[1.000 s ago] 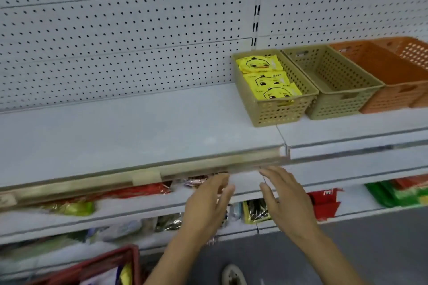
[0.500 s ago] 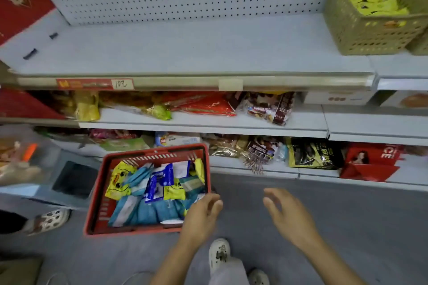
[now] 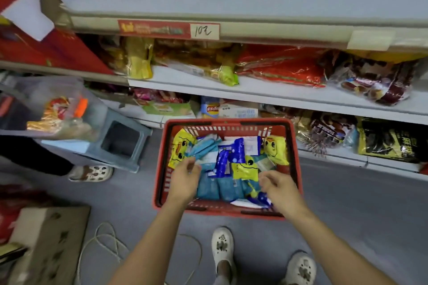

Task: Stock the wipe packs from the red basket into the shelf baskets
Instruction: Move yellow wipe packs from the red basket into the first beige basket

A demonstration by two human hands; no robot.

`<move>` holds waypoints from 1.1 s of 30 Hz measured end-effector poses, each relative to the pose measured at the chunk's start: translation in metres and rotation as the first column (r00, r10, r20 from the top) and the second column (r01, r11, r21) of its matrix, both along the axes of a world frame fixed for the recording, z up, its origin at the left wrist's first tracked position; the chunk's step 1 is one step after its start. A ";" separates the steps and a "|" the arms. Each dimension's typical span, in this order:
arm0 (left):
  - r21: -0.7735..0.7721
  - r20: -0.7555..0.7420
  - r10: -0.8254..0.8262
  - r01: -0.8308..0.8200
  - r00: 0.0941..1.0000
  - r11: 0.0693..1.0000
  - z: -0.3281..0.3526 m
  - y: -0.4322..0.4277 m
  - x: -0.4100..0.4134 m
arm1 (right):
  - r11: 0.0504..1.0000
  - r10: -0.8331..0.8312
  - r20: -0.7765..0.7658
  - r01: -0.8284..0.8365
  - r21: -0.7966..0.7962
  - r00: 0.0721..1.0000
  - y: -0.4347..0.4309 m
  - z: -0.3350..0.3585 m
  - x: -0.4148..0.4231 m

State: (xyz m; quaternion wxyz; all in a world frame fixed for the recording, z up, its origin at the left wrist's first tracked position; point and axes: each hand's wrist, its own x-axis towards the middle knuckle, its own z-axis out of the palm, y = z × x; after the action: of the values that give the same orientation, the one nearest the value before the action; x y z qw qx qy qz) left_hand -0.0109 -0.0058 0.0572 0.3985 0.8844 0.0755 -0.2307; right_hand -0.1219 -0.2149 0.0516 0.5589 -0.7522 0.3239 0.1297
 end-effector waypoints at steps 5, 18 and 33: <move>0.239 0.032 -0.143 0.132 0.989 0.962 -0.044 0.043 0.067 | 0.842 -0.353 -0.380 0.468 0.270 0.855 0.039 -0.044 0.048; 0.603 -0.015 -0.343 0.282 0.939 0.746 -0.086 0.005 0.120 | 0.366 -0.687 -0.559 0.886 0.284 0.463 0.059 -0.110 0.077; -0.058 0.237 0.110 -0.099 0.965 0.993 0.035 -0.004 0.035 | 0.783 -0.619 0.110 0.598 0.173 0.778 -0.030 0.021 -0.005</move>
State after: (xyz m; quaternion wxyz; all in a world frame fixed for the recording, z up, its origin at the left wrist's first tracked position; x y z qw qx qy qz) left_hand 0.0236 -0.0101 0.0917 0.4366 0.8912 0.0682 -0.1027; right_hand -0.1269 -0.2444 0.0730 0.6422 -0.5774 0.4944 -0.0987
